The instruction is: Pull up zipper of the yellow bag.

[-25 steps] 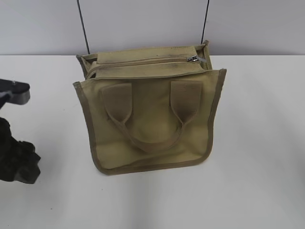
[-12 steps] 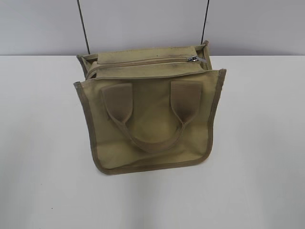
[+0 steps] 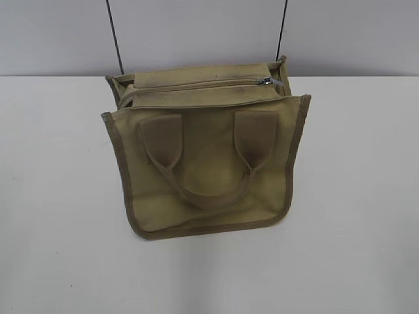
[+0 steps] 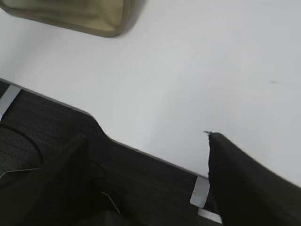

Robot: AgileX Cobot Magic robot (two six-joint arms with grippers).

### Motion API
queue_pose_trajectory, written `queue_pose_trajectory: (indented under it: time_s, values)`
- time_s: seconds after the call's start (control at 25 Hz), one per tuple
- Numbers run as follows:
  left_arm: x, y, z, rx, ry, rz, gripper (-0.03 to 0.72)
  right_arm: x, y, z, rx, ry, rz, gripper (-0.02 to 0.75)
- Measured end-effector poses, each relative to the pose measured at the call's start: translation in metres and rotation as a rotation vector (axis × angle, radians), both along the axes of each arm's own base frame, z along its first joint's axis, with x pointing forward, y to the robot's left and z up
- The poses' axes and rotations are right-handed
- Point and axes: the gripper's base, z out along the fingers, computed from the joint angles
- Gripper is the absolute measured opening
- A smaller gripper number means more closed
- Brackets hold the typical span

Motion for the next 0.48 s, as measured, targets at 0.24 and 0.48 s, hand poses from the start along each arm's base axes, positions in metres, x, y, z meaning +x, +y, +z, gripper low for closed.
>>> queue_pose_trajectory:
  time_s: [0.24, 0.48]
  values:
    - [0.010, -0.005, -0.026, 0.004, 0.007, -0.001, 0.526, 0.001, 0.000, -0.013, 0.011, 0.044, -0.030, 0.564]
    - [0.014, -0.007, -0.029, 0.002, -0.023, -0.010, 0.526, 0.005, 0.000, -0.009, 0.038, -0.018, -0.041, 0.564]
